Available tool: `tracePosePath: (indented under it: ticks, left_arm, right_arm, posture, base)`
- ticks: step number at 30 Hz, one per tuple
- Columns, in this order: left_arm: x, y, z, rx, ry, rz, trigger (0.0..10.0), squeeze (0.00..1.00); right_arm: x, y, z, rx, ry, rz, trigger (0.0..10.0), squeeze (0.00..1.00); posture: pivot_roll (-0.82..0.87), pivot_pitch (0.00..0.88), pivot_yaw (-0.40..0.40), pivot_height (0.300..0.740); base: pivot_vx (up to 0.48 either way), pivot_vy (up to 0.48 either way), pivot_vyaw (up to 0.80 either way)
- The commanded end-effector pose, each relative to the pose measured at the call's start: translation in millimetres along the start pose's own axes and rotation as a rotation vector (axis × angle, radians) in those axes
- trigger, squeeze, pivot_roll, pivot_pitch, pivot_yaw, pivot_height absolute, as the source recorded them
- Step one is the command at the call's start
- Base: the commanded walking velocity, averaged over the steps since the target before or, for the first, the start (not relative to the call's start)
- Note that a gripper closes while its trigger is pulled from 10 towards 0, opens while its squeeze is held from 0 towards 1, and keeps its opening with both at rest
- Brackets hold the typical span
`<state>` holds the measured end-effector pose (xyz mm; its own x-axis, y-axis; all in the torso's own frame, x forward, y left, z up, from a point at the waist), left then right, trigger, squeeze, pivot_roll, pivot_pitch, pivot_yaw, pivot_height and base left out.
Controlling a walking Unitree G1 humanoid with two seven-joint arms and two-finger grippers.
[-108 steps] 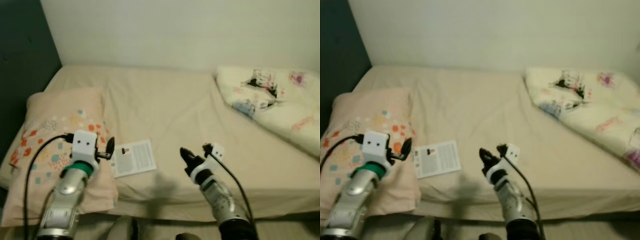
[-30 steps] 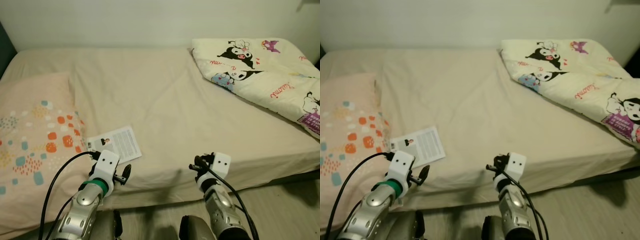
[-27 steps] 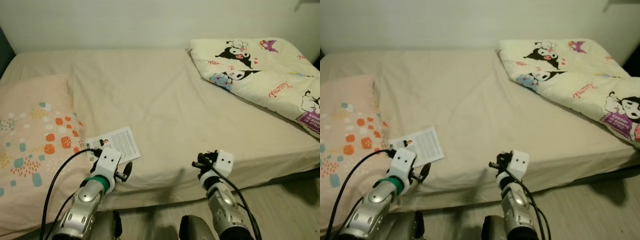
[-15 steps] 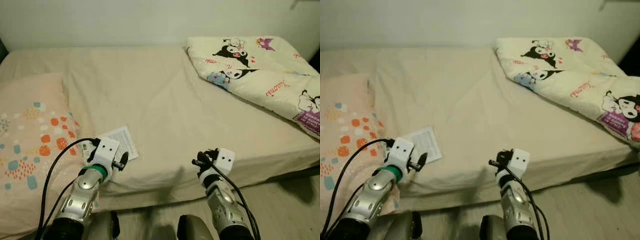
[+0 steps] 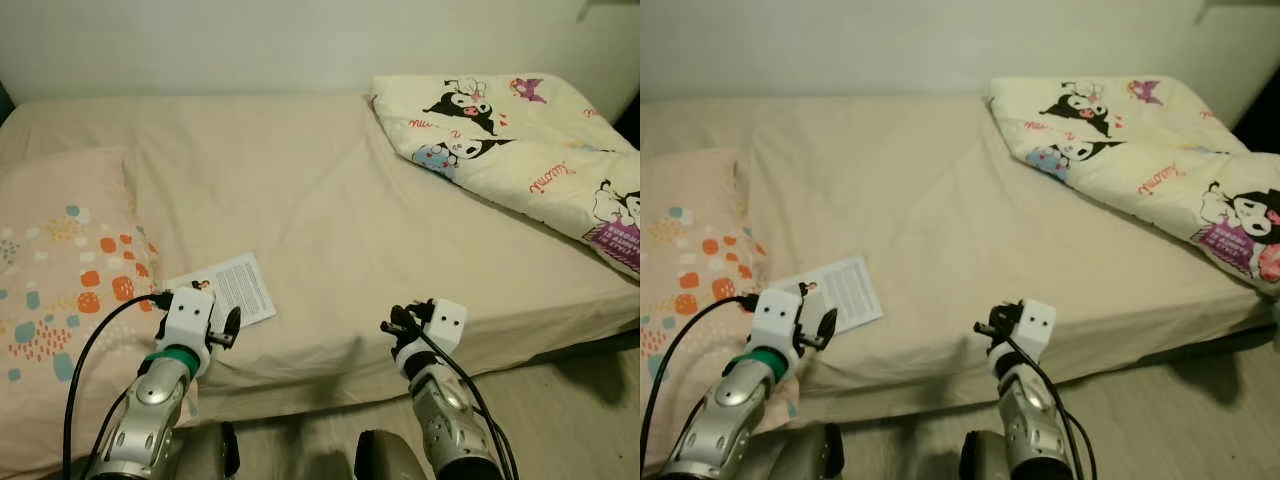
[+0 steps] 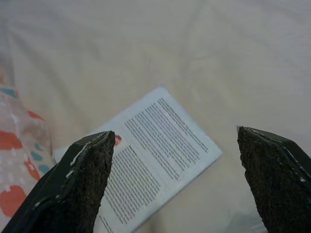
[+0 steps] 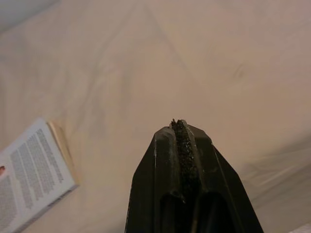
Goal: Clean up the room
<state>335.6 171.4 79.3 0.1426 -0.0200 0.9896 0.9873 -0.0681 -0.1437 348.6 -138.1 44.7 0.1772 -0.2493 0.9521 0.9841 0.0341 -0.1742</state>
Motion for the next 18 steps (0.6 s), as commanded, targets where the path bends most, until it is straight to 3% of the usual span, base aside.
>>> tracePosePath:
  ticks: [1,18]
  left_arm:
    - [-14,-3.7,0.9,0.009,0.001,0.039,10.0,0.0]
    - [-1,3.6,6.6,0.059,-0.032,0.009,10.0,0.0]
  right_arm:
    - [-3,-2.8,-1.3,-0.003,0.003,-0.001,10.0,0.0]
    - [5,1.4,-2.5,-0.006,0.026,-0.019,10.0,0.0]
  posture:
    - [0.07,0.0,0.008,0.615]
    - [0.1,0.0,-0.026,0.685]
  base:
    - [0.0,0.0,0.0]
    - [0.0,0.0,0.0]
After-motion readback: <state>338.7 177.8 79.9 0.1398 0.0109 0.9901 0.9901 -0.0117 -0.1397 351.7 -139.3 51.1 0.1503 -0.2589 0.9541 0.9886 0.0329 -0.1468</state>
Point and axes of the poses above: a point about 5 cm out from each wrist's last joint towards the gripper, its own y axis pointing out of the wrist towards the gripper, its own x axis along the axis of the wrist's last joint, z = x × y, the point moved 4 cm from there along y, pointing out of the wrist towards the gripper, and after that the axes turned 9 degrees about -y, right-handed, at the moved point
